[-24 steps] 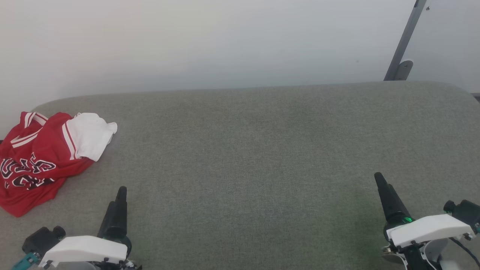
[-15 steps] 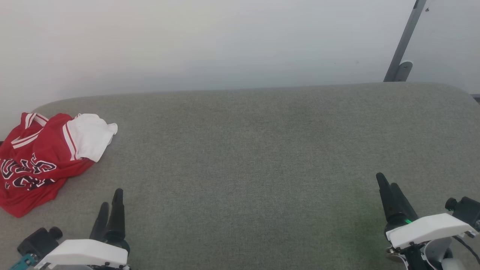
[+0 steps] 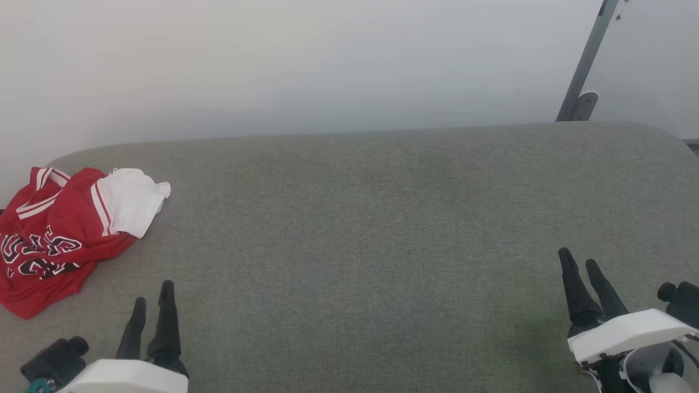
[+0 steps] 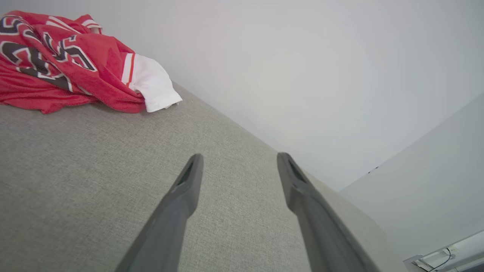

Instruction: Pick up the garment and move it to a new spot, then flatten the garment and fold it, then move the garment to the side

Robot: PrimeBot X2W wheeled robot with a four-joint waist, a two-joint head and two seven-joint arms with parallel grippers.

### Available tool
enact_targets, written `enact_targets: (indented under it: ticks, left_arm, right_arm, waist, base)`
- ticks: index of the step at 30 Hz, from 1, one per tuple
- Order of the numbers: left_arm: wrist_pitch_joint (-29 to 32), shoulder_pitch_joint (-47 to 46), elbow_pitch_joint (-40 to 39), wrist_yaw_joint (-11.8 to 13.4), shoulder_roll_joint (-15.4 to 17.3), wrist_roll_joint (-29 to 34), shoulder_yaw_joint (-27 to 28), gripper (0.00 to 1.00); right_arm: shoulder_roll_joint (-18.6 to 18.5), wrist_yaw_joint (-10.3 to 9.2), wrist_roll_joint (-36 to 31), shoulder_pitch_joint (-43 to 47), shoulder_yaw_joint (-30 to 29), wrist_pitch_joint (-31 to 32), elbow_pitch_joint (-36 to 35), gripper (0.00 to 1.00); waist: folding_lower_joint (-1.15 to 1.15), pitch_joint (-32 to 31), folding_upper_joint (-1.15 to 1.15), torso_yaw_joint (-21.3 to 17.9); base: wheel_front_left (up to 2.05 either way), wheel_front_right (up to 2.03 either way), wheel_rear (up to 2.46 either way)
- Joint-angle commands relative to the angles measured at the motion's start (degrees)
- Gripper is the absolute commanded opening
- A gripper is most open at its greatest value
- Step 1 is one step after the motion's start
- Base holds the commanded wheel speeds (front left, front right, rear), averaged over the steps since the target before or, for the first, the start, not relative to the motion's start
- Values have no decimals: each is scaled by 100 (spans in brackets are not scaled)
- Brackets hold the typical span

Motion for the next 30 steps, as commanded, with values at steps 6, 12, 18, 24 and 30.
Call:
enact_targets:
  ticks: [6, 12, 18, 24, 30]
  left_arm:
    - [-140, 89, -140, -80, -38, 550, 95, 100]
    - [-231, 150, -198, -112, -66, 944, 135, 100]
    - [-318, 210, -234, -141, -97, 1316, 171, 100]
    - [-398, 269, -280, -155, -129, 1666, 205, 100]
    - [-481, 285, -326, -181, -155, 1998, 232, 100]
  right_arm:
    - [-58, 1, -436, 18, 1, -109, -112, 100]
    - [-83, 1, -753, 48, -1, -179, -156, 100]
    - [-103, 1, -1058, 83, 6, -246, -197, 100]
    - [-134, 1, -1354, 121, 15, -311, -228, 100]
    - [-156, 1, -1637, 150, 7, -367, -289, 100]
  waist:
    - [0, -18, 0, -4]
    - [0, -30, 0, -8]
    - [0, -42, 0, -15]
    - [0, -49, 0, -19]
    - [0, -51, 0, -15]
  base:
    - [0, 0, 0]
    - [0, 0, 0]
    - [0, 0, 0]
    - [0, 0, 0]
    - [0, 0, 0]
